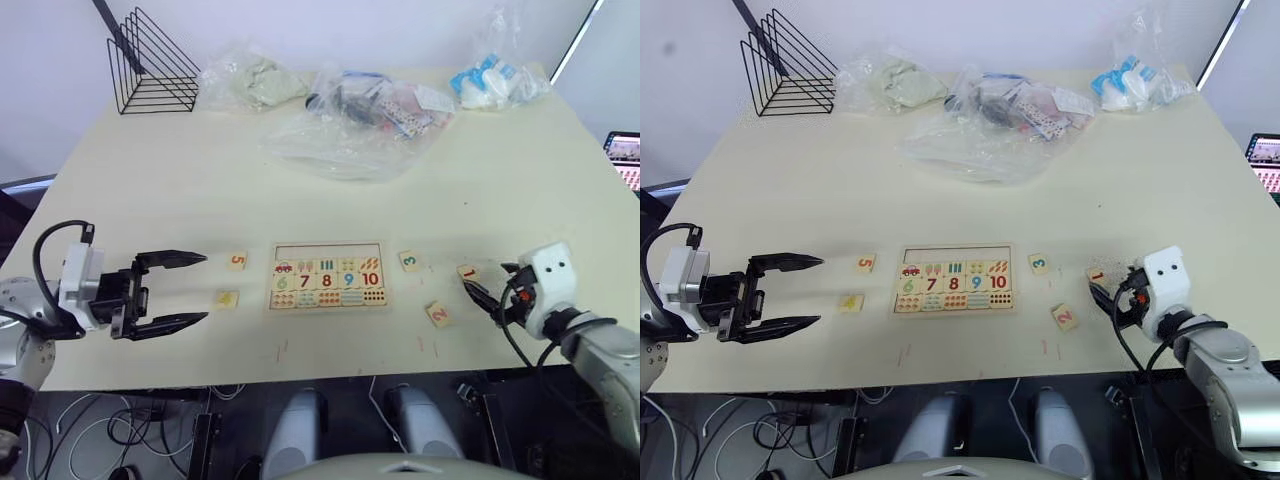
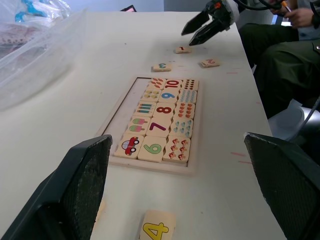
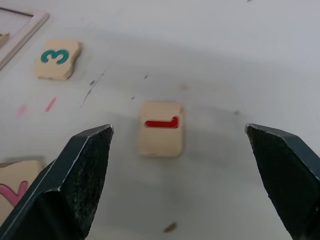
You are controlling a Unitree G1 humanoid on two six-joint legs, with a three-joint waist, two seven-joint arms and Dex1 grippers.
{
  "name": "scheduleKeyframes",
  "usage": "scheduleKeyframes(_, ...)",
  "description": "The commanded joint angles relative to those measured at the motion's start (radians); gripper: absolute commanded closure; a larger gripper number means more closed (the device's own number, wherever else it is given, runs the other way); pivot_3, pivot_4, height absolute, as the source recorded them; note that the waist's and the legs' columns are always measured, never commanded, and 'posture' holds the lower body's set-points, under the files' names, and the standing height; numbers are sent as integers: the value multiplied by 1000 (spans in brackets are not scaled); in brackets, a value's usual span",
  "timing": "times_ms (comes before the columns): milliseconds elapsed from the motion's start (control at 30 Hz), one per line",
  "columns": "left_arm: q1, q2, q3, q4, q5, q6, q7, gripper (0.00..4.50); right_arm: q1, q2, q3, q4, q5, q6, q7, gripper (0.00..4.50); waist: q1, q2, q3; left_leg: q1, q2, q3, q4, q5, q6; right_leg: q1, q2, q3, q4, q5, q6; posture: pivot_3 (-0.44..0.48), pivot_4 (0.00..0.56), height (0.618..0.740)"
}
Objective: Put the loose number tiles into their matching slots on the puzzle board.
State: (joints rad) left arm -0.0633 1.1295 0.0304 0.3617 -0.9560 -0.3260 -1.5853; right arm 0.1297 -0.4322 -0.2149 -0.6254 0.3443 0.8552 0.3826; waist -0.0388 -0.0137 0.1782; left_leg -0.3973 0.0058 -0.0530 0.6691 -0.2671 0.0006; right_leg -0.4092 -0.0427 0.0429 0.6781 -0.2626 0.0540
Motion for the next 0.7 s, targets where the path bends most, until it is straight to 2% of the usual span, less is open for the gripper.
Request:
scheduleKeyframes(33,18,24,32,-23,-26,-10,-29,0,16,42,38,-25,-32,-48,-60,77,-1,0,0,0,0,0,0,0,0,0,0,0,0,0,0,0,150,740)
scheduleKeyframes(200,25,29,36,-25,-28,-11,-29,0,19,75,89,-16,-59,-65,-96,77,-1,0,0,0,0,0,0,0,0,0,0,0,0,0,0,0,150,740)
scheduleKeyframes(500,21,29,35,-25,-28,-8,-29,0,12,75,81,24,-77,-84,-117,77,-1,-1,0,0,0,0,0,0,0,0,0,0,0,0,0,0,150,740)
scheduleKeyframes(600,23,29,36,-25,-29,-9,-29,0,17,72,83,22,-78,-81,-118,855,-1,-1,-1,0,0,0,0,0,0,0,0,0,0,0,0,0,150,740)
scheduleKeyframes(700,23,29,36,-24,-29,-9,-29,0,28,72,84,14,-78,-76,-120,2358,-1,-1,-1,0,0,0,0,0,0,0,0,0,0,0,0,0,150,740)
